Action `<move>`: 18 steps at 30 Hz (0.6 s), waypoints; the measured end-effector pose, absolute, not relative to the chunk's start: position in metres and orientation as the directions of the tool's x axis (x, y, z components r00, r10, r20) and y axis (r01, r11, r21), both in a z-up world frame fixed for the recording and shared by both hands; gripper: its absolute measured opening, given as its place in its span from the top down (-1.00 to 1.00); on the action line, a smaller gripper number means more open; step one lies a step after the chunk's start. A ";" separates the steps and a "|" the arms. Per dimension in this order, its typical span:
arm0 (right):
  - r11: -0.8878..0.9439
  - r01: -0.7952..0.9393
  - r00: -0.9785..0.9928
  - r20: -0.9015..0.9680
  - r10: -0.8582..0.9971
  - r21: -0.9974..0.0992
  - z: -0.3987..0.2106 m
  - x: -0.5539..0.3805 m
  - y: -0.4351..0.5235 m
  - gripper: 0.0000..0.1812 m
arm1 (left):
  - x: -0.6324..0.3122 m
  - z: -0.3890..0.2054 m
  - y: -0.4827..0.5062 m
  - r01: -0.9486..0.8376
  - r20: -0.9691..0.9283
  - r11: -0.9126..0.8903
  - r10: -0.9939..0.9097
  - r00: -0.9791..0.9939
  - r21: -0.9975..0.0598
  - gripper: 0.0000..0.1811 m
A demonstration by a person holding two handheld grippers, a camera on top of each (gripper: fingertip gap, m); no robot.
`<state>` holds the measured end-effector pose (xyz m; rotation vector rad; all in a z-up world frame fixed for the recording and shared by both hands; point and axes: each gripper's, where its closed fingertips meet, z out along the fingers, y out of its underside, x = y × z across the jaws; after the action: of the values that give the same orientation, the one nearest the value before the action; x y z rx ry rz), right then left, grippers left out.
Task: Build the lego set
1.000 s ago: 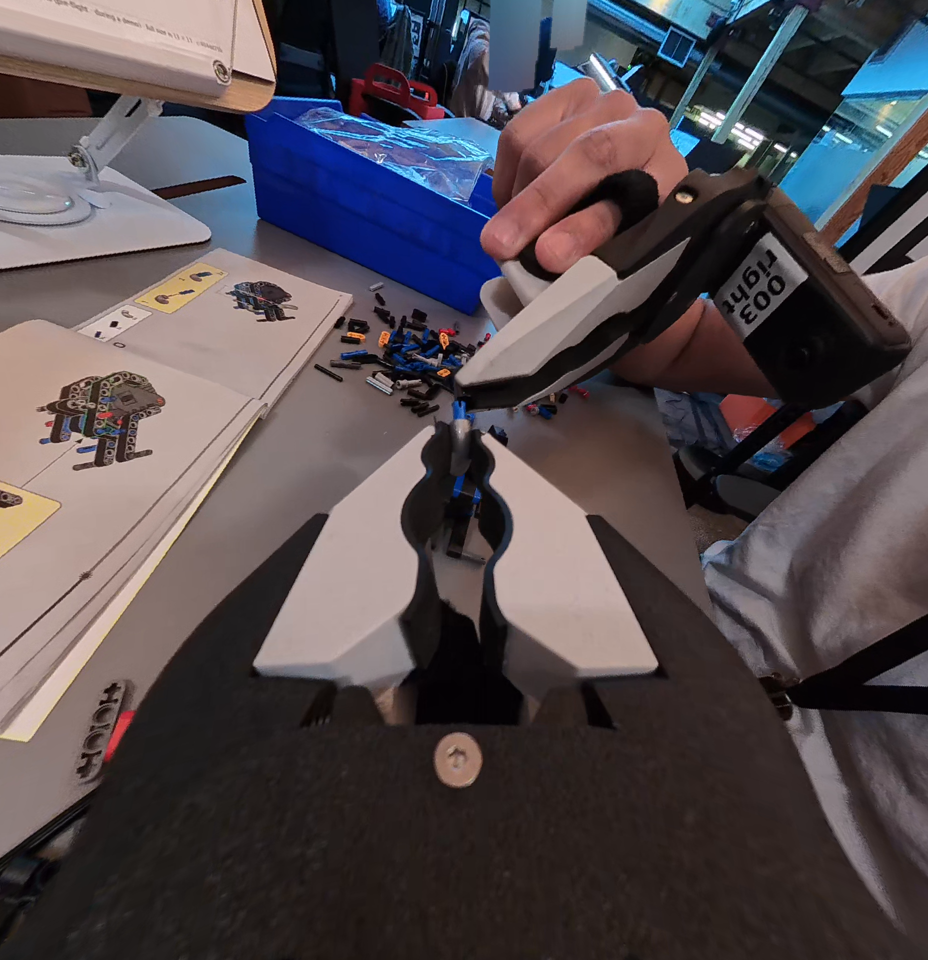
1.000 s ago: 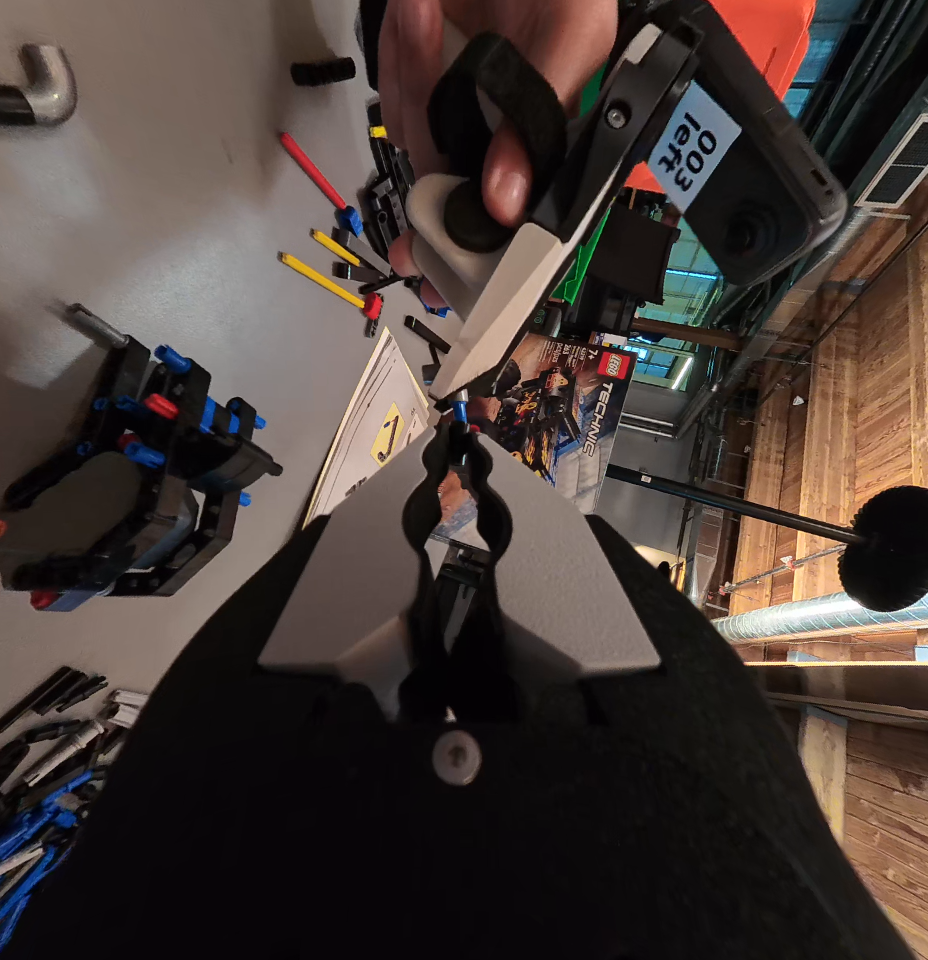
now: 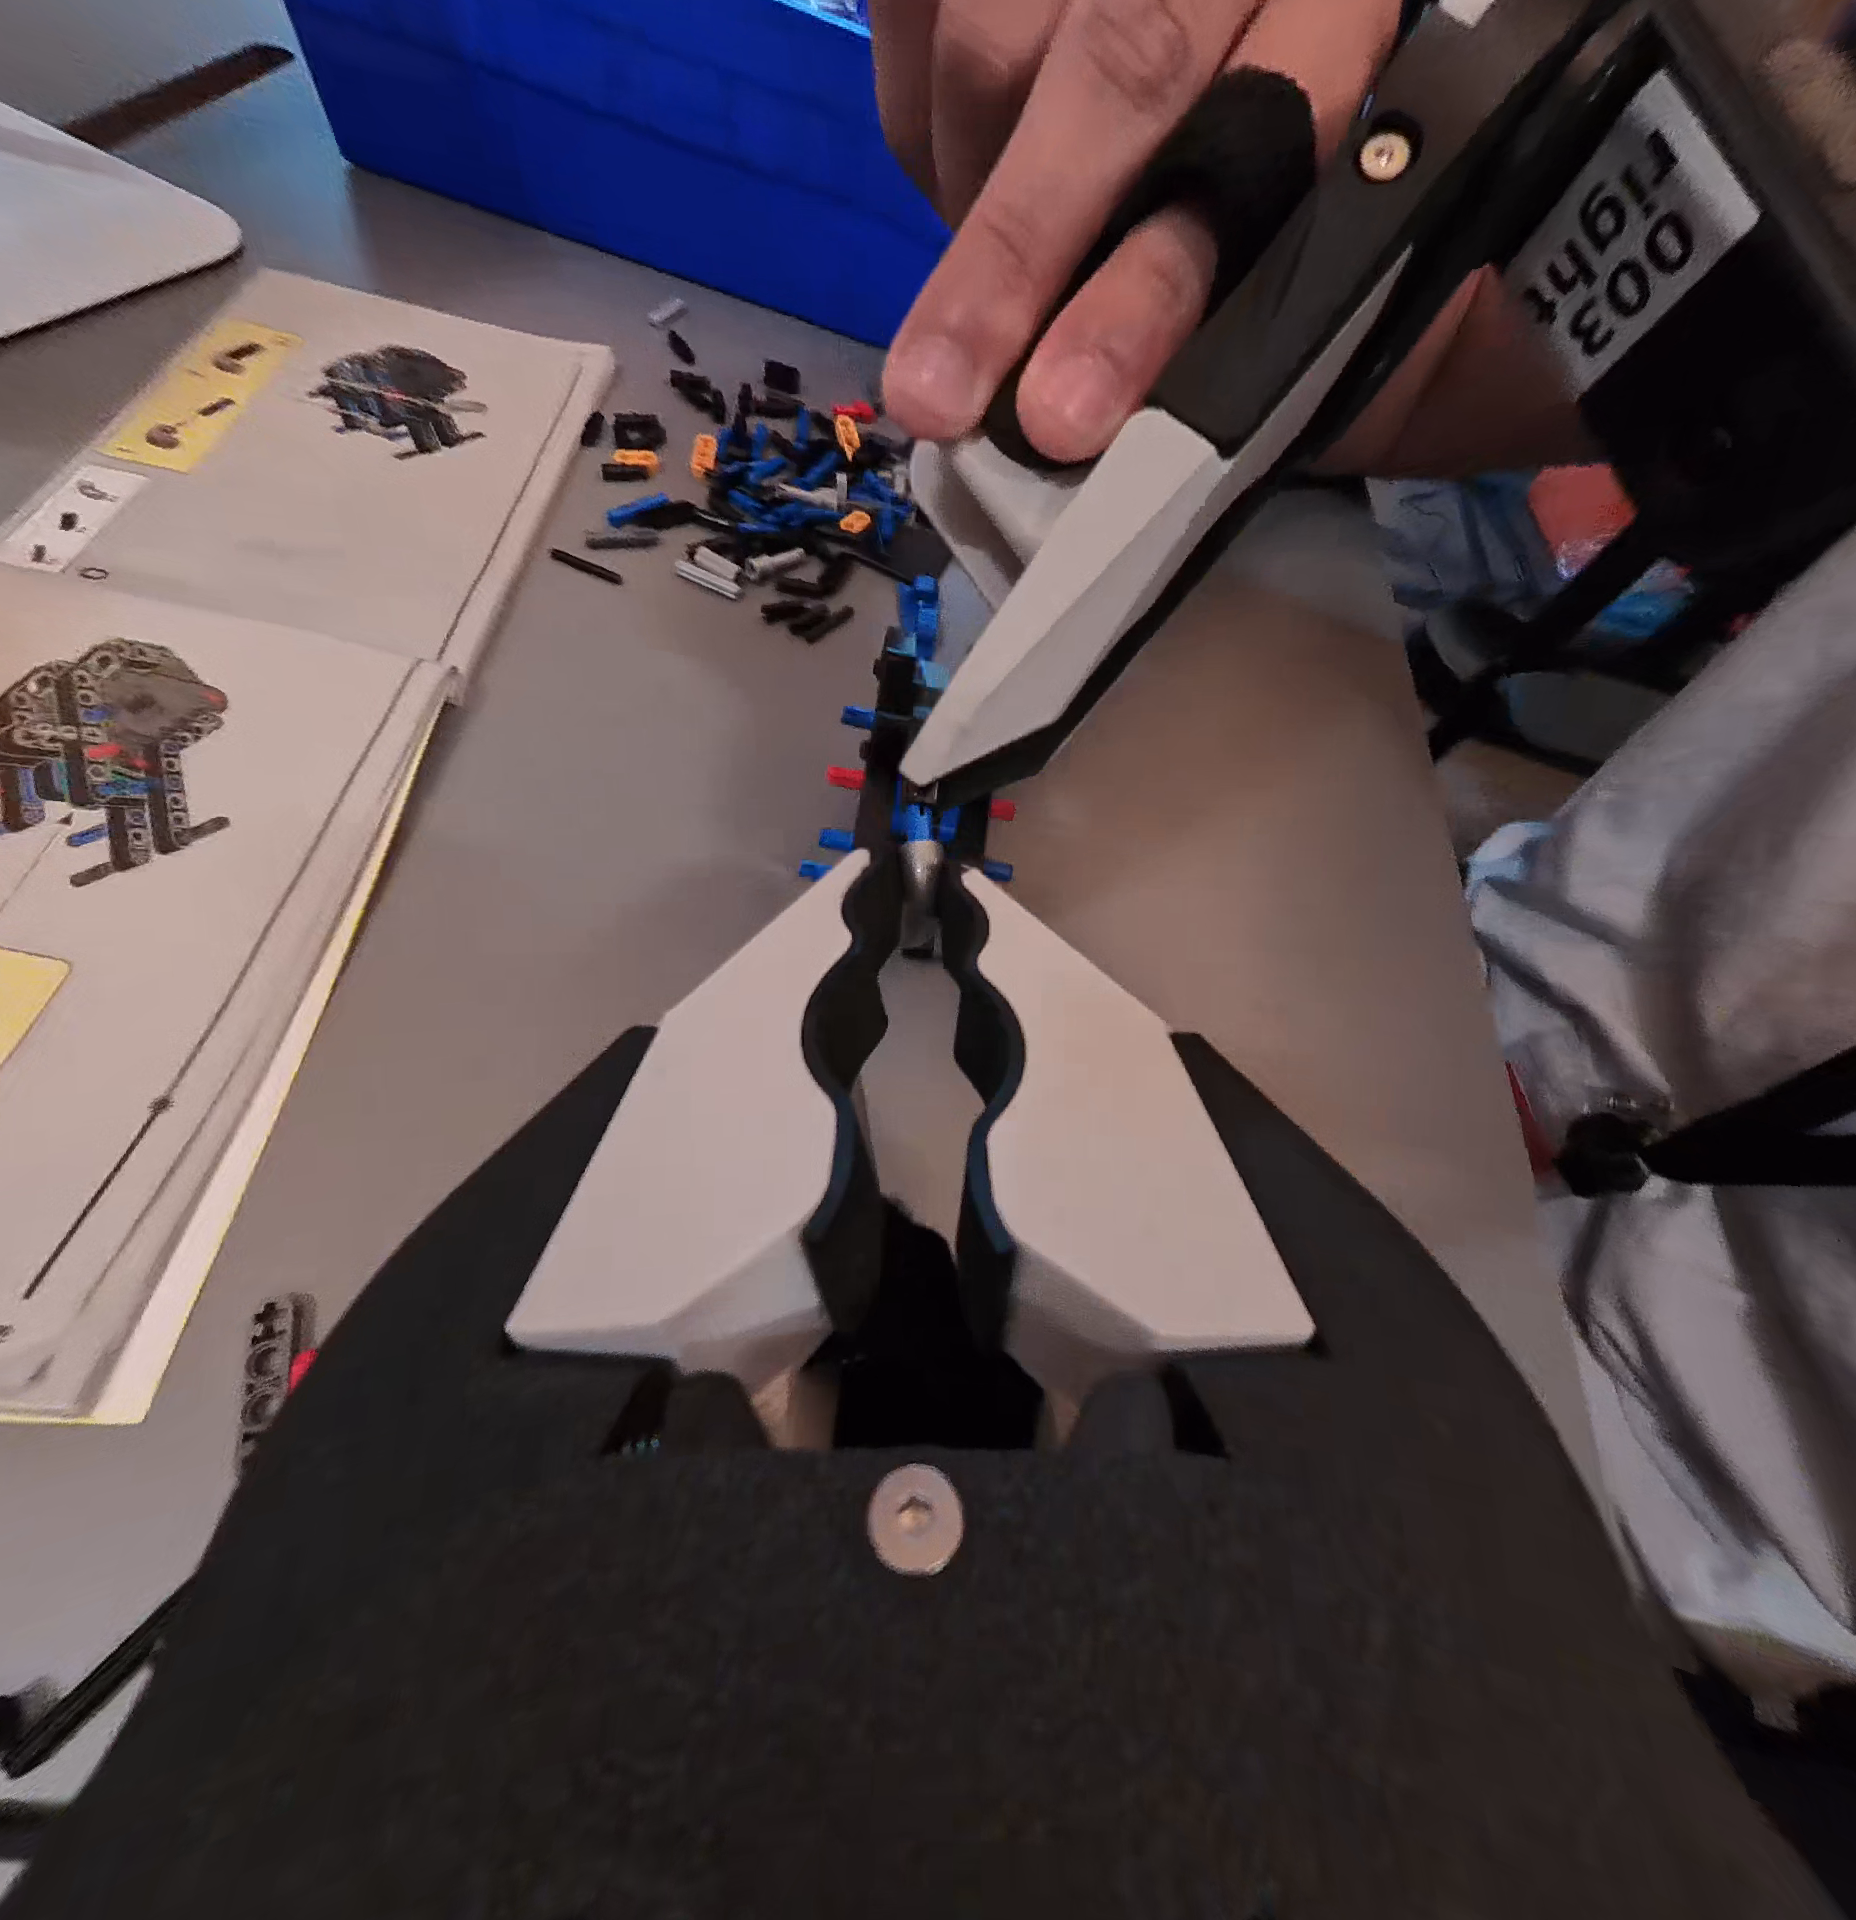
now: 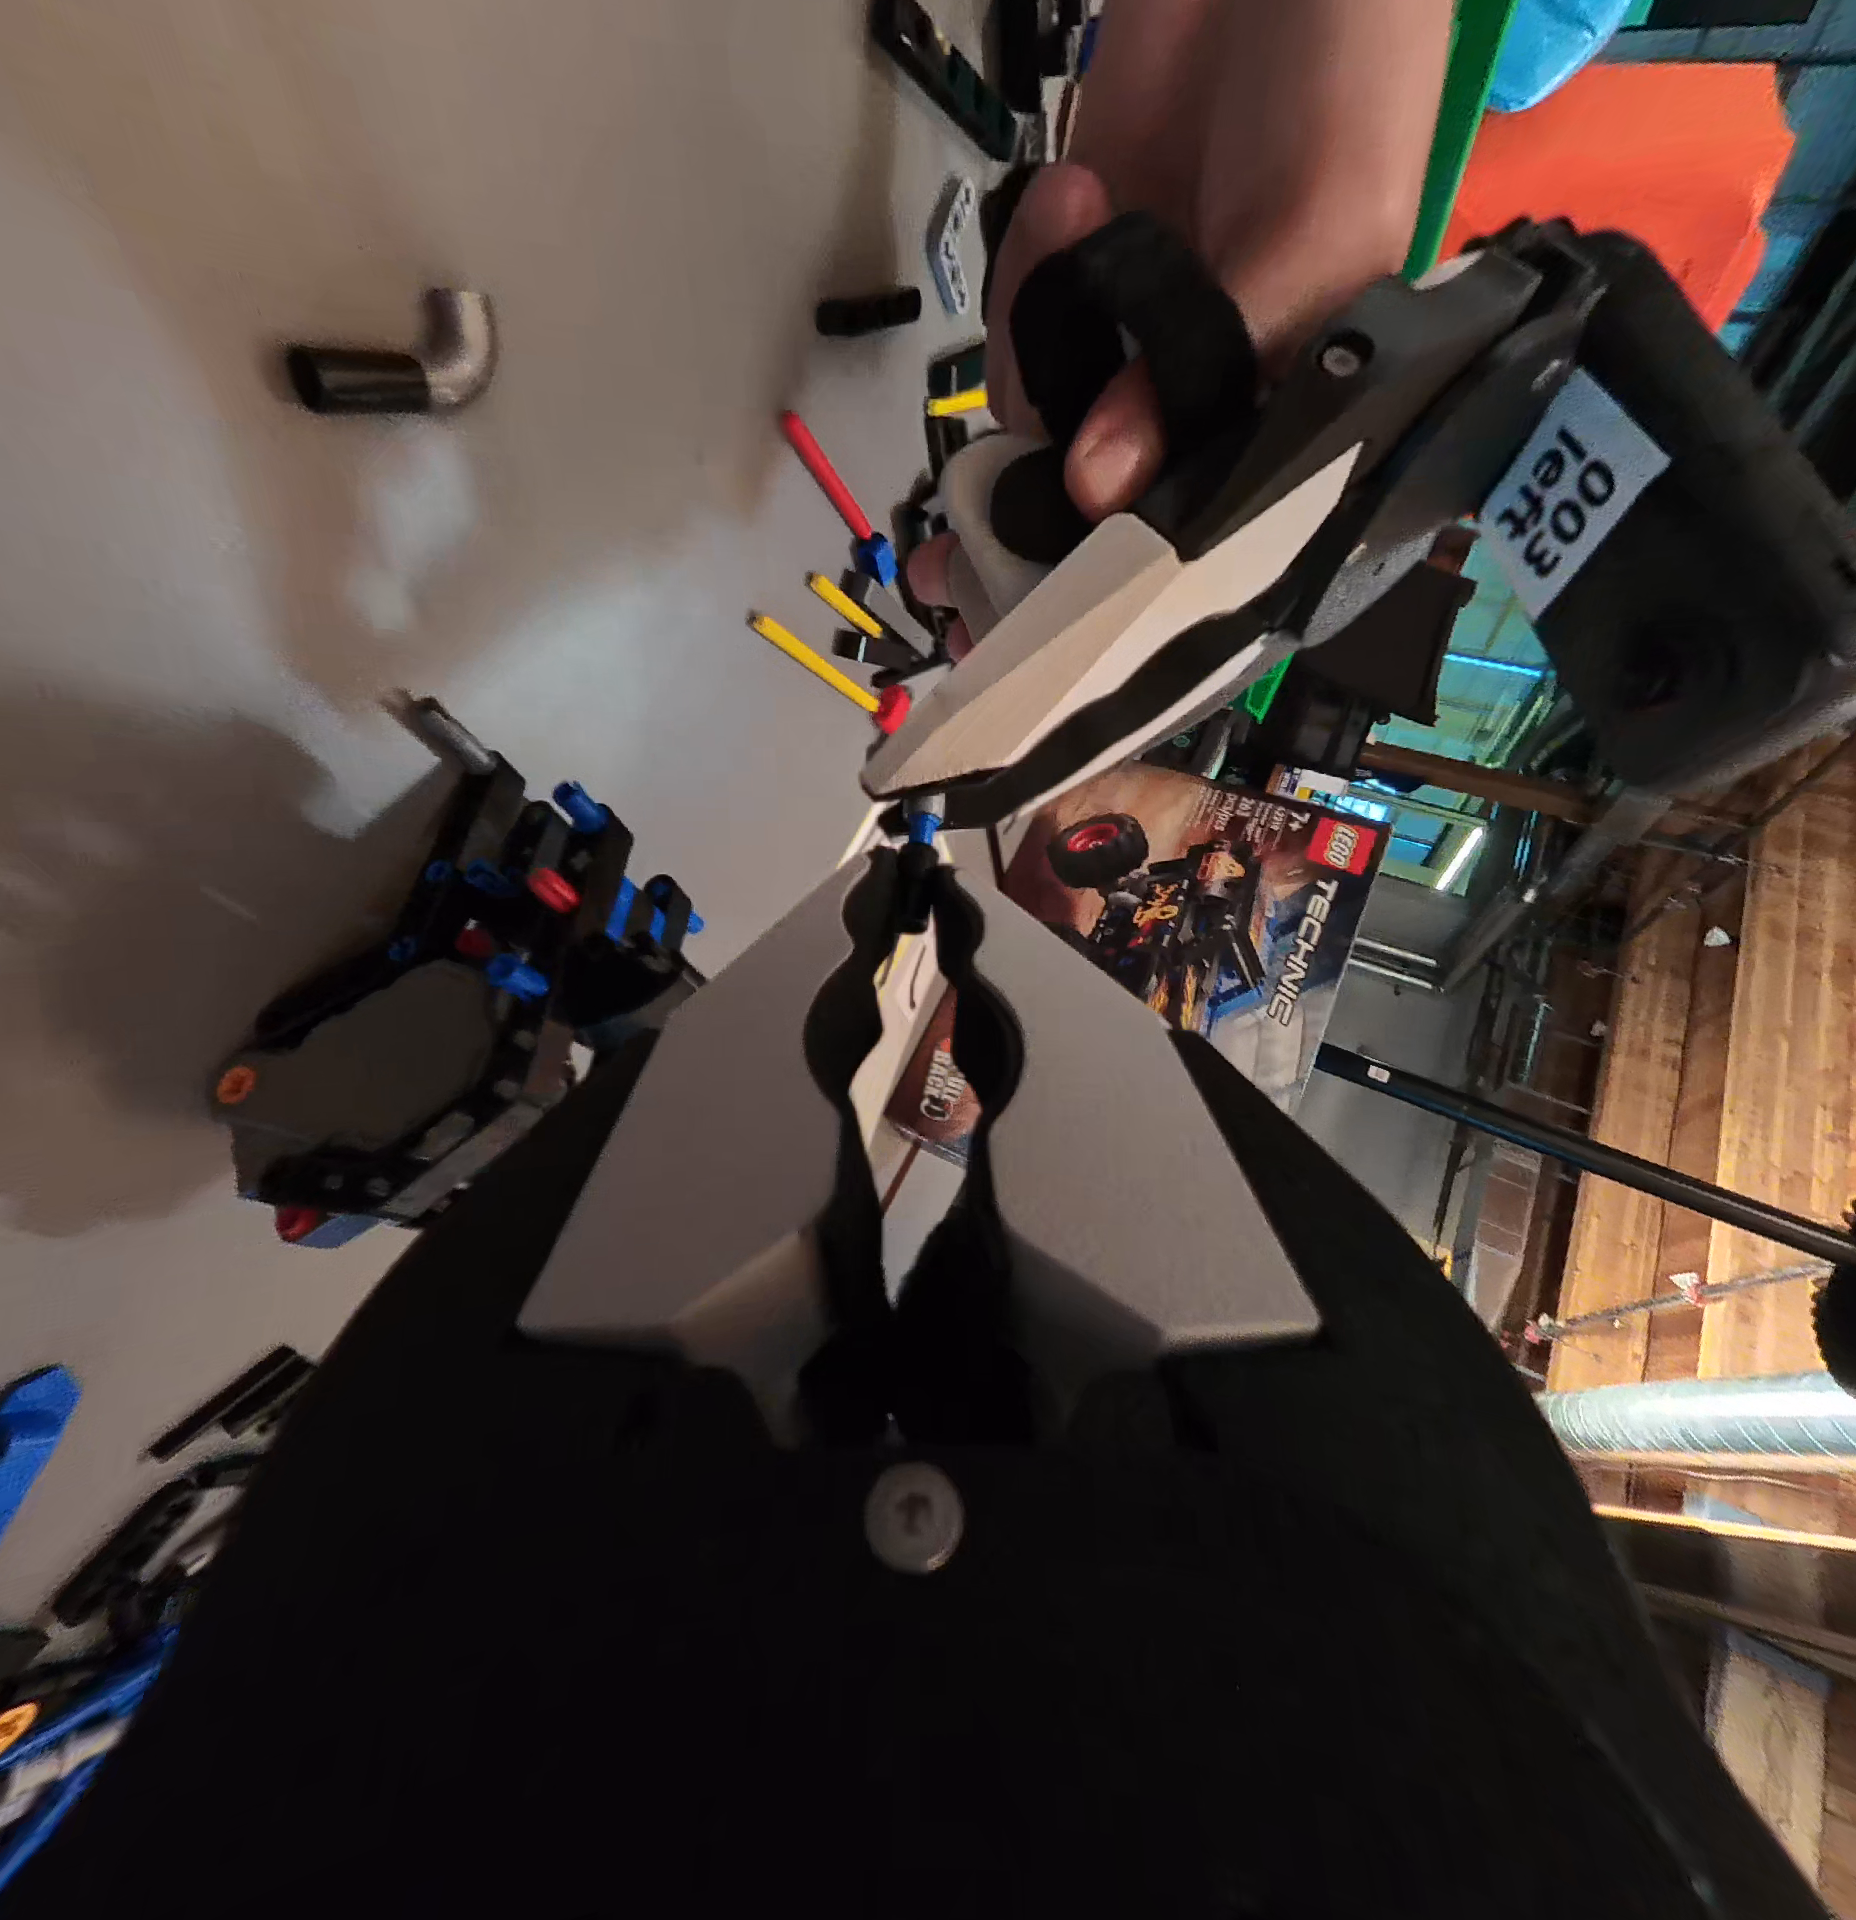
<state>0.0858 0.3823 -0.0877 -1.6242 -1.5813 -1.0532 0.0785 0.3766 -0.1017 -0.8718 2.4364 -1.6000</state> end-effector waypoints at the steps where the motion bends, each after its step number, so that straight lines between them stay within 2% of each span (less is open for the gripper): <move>1: -0.078 0.993 -0.039 0.866 0.498 0.089 -0.090 0.085 0.382 0.93 | 0.077 -0.105 0.376 -0.397 0.204 0.308 -0.507 -0.837 -0.865 0.94; 5: -0.085 0.996 0.020 0.840 0.543 0.031 -0.095 0.082 0.379 0.93 | 0.074 -0.110 0.374 -0.380 0.168 0.360 -0.498 -0.851 -0.852 0.93; 18: -0.126 0.992 0.062 0.798 0.599 0.018 -0.105 0.078 0.378 0.93 | 0.073 -0.121 0.375 -0.322 0.035 0.482 -0.514 -0.857 -0.815 0.94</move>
<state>0.0781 0.3785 -0.1047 -1.7859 -1.5876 -0.9077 0.0728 0.3753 -0.1209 -0.7202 2.5130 -1.3138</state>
